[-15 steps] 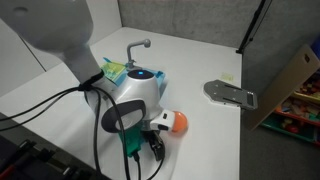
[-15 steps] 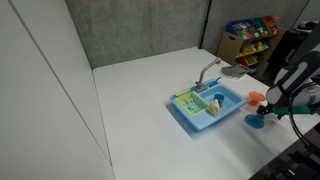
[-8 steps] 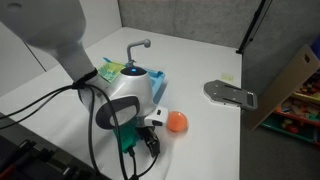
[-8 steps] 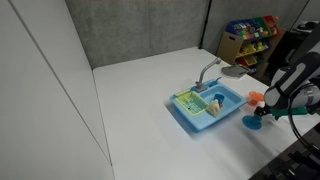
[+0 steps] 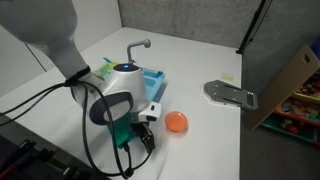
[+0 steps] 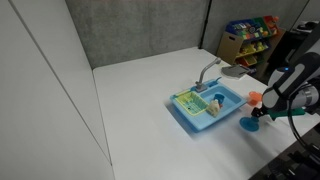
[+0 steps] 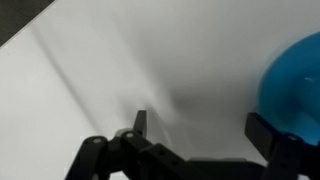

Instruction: Put the blue cup on the blue plate

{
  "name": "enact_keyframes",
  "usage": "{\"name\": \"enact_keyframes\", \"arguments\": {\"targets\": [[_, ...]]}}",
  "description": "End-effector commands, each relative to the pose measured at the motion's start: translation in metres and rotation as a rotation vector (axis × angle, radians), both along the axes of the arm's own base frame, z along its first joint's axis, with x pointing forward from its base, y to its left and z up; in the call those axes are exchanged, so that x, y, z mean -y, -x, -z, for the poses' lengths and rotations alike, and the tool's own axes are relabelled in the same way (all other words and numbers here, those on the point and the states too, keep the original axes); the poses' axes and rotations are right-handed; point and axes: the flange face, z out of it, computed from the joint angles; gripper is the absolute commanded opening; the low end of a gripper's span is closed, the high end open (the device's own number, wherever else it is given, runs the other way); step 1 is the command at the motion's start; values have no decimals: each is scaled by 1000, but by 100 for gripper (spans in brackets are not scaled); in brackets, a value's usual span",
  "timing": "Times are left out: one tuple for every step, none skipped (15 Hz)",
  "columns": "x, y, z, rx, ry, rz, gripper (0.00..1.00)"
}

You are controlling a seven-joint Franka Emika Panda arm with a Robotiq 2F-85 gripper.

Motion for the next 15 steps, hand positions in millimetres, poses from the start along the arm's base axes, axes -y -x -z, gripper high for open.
{"name": "enact_keyframes", "arguments": {"targets": [[-10, 4, -11, 15, -5, -11, 100], [-11, 4, -11, 13, -6, -13, 100], [-13, 4, -11, 12, -7, -15, 100], [-15, 5, -10, 11, -8, -17, 100], [-17, 6, -10, 9, -9, -19, 100], [-19, 6, -10, 8, -12, -21, 100], [-20, 7, -10, 6, -14, -22, 100], [-23, 8, -11, 5, -17, -24, 100], [-25, 9, -12, 5, -20, -26, 100], [-27, 10, -12, 5, -22, -27, 100], [-29, 10, -13, 4, -25, -30, 100], [-31, 11, -13, 3, -27, -31, 100], [-34, 12, -13, 1, -29, -33, 100], [-35, 12, -13, 0, -30, -35, 100], [-35, 13, -14, 0, -29, -37, 100]]}}
